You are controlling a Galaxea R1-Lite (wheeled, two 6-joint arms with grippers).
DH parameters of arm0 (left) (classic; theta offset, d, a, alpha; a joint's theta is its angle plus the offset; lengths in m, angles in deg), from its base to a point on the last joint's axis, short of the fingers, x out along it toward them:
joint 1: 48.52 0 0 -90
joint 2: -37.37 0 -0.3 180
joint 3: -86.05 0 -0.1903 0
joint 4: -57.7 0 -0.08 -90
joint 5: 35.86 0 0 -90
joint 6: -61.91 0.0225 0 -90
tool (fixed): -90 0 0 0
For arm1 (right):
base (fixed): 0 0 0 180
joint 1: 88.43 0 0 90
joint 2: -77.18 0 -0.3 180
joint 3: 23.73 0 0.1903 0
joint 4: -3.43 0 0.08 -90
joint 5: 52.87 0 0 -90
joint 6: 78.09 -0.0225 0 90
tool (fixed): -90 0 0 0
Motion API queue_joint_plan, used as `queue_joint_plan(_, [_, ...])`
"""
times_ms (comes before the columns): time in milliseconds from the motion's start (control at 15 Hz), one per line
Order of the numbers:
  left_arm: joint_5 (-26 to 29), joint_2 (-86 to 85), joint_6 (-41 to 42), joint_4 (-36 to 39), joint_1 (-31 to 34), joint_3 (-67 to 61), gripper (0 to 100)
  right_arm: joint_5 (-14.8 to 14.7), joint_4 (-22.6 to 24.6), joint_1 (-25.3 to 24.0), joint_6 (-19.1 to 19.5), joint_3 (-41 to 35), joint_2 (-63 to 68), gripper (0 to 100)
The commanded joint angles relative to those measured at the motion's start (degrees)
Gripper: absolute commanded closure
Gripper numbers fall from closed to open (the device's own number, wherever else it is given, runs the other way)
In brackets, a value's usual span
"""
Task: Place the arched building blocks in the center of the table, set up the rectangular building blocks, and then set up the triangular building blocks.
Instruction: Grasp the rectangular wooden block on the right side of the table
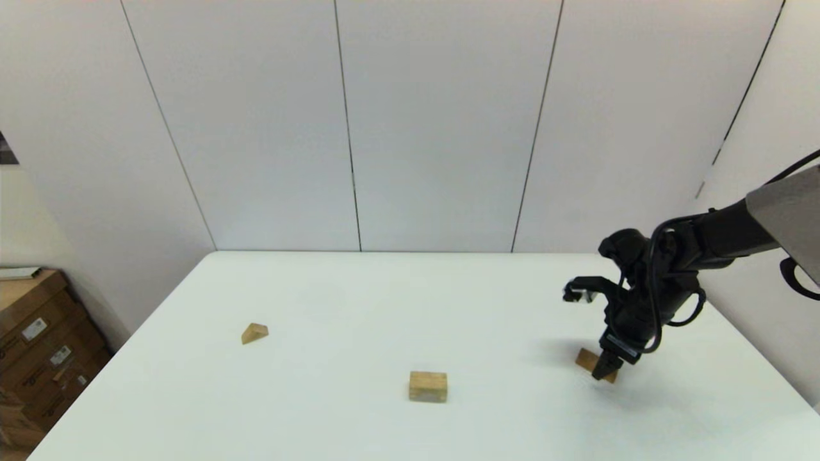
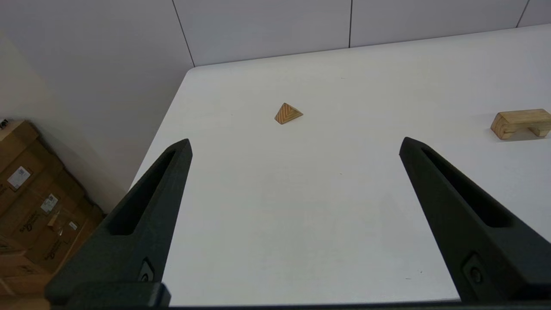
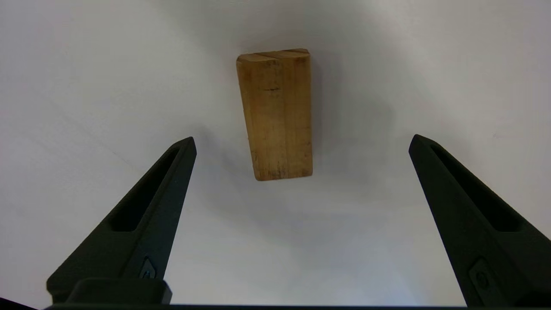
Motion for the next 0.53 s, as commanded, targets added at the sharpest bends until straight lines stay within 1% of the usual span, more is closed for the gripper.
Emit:
queue_joint_plan(67, [0.07, 0.07, 0.02, -0.01, 0.0, 0.0, 0, -0.03, -0.19, -0.2, 1.56, 0.02, 1.14, 0])
queue_joint_plan(200, [-0.02, 0.07, 0.02, -0.01, 0.0, 0.0, 0, -0.03, -0.27, -0.28, 2.44, 0.02, 1.93, 0])
queue_joint_plan(533, [-0.02, 0.07, 0.02, -0.01, 0.0, 0.0, 0, -0.03, -0.19, -1.25, 2.53, 0.11, 2.9, 0])
